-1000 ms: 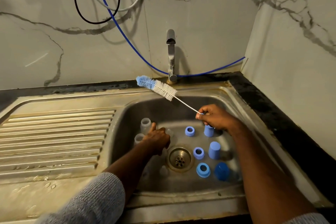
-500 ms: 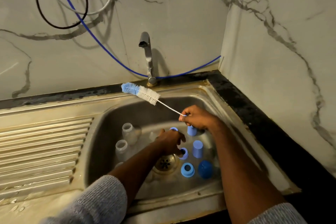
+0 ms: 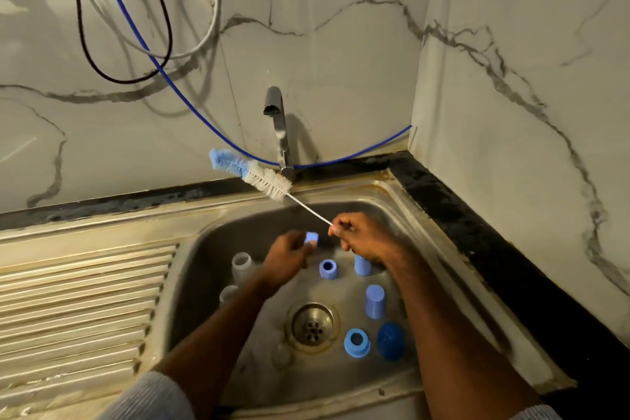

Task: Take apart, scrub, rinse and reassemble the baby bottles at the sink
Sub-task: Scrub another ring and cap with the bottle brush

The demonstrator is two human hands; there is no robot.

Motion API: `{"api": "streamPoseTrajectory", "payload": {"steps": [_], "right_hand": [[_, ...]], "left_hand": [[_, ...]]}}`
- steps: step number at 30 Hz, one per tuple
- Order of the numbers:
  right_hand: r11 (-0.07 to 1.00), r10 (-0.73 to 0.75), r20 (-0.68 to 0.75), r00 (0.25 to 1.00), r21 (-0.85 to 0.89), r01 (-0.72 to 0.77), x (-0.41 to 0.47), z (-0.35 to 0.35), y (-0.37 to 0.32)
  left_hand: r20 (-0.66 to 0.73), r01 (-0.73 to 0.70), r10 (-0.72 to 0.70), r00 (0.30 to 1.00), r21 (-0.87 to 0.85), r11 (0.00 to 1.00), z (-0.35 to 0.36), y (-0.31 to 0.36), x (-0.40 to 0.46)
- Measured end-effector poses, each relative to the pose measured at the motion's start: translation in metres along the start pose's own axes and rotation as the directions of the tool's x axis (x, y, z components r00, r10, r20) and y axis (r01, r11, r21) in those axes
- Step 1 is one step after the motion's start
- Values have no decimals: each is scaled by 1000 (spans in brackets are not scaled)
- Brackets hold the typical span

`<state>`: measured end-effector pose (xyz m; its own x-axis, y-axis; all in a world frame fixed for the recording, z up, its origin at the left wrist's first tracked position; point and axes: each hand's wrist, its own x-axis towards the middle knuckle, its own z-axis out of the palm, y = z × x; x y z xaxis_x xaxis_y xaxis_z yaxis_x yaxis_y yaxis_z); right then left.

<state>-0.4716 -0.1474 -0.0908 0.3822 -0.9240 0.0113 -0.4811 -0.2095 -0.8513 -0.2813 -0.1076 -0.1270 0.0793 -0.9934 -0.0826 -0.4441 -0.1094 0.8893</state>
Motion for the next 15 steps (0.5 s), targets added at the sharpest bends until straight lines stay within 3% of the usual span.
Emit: {"api": "streamPoseTrajectory", "payload": {"steps": [1, 2, 4, 7, 12, 15], "right_hand": [[1000, 2, -1, 1000, 14, -2, -1, 1, -4], [999, 8, 2, 1000, 39, -8, -3, 3, -8], [995, -6, 23, 1000, 98, 4, -6, 9, -17], [987, -71, 58, 996, 146, 61, -9, 21, -27], [992, -61, 129, 990, 117, 45, -7, 34, -28], [999, -38, 177, 983, 24, 34, -9, 38, -30]], "left_hand": [[-22, 72, -80, 997, -249, 966, -16, 4, -5], [8, 136, -151, 989, -486, 864, -29, 9, -13], [98, 206, -204, 974, -754, 624, -56, 11, -32], [120, 188, -170, 978, -861, 473, -76, 2, -48], [-69, -23, -129, 989, -944, 329, -85, 4, -47], [-85, -54, -99, 991, -957, 284, -86, 9, -45]]}}
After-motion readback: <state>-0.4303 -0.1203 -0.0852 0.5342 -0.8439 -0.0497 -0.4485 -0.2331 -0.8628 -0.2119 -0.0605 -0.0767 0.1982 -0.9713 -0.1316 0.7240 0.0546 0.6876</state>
